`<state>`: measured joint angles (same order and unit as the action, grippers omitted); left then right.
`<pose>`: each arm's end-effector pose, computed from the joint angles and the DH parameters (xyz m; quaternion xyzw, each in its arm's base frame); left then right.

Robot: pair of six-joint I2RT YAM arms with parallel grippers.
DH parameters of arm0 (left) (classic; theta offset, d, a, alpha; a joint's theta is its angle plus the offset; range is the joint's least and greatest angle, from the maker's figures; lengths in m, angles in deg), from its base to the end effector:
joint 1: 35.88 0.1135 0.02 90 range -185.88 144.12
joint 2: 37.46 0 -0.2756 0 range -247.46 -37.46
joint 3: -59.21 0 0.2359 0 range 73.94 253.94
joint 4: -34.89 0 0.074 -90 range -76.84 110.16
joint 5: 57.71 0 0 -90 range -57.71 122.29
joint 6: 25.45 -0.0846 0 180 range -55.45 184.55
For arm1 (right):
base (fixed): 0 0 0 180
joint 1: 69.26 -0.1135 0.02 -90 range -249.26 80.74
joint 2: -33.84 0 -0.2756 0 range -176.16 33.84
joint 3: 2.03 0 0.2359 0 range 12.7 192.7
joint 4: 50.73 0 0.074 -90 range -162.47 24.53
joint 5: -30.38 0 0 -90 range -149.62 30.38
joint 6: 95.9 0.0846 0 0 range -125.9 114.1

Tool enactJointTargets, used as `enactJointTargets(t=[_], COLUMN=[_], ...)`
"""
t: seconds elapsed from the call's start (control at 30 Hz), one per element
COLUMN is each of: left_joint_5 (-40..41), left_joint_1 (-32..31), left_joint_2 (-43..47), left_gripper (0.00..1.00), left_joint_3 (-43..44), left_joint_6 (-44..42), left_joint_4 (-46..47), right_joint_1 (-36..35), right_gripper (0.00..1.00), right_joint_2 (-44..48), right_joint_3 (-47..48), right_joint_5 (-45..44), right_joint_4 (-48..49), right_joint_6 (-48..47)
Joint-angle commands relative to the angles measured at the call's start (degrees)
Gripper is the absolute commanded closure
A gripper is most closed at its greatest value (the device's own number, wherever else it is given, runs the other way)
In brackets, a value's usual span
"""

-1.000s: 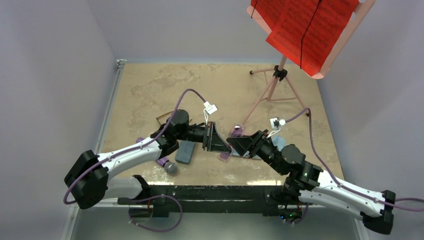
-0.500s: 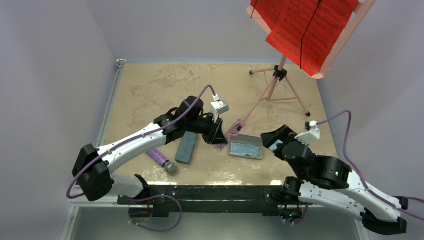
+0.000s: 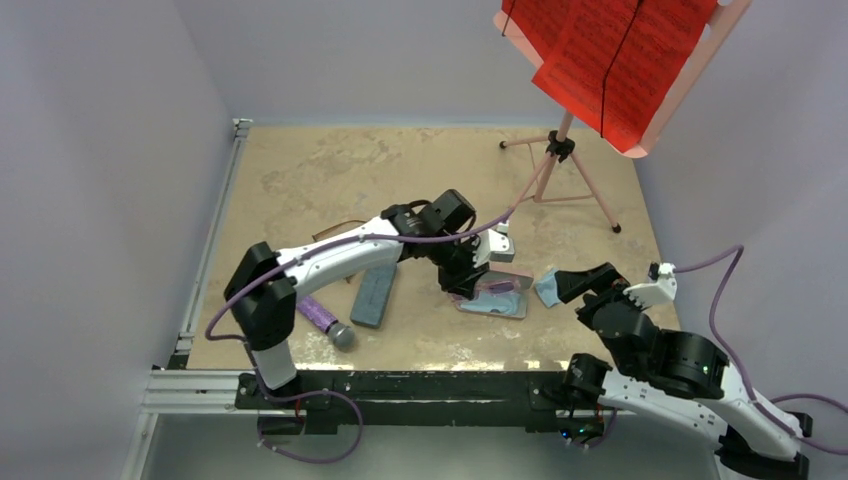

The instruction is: Organize the sunglasses

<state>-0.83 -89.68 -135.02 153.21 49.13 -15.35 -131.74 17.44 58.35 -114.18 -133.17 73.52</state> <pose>0.1855 -0.3317 0.2552 0.5904 0.6996 -0.3537 0.1922 0.0712 -0.0126 0.2786 0.3150 0.7623 0.2305 0.5163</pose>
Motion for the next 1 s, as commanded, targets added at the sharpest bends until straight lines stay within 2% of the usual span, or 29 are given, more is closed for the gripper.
enactJointTargets(t=[0.0, 0.13, 0.4, 0.73, 0.97], left_joint_5=[-1.8, 0.4, 5.3, 9.2, 7.9], left_joint_1=[-1.3, -3.4, -3.6, -3.8, -4.1], left_joint_2=[-8.9, -14.2, -23.6, -29.2, -33.1], left_gripper=[1.00, 1.00, 1.00, 1.00, 1.00], left_joint_3=[11.0, 15.3, 25.5, 30.8, 34.7], left_joint_6=[-8.7, -11.4, -12.6, -13.6, -16.2], left_joint_4=[-13.1, -15.2, -20.0, -20.9, -24.8], right_joint_1=[-0.6, -0.7, -0.6, -0.6, -0.6], right_gripper=[0.05, 0.05, 0.05, 0.05, 0.05], right_joint_2=[3.0, 3.4, 3.4, 5.9, 9.1], right_joint_3=[-0.9, -0.9, -2.3, -3.6, -5.1], right_joint_5=[-2.7, -3.3, -2.7, -4.2, -4.1], right_joint_4=[6.1, 5.2, 8.5, 7.1, 7.6], right_joint_6=[-5.8, -5.8, -8.8, -7.5, -7.5])
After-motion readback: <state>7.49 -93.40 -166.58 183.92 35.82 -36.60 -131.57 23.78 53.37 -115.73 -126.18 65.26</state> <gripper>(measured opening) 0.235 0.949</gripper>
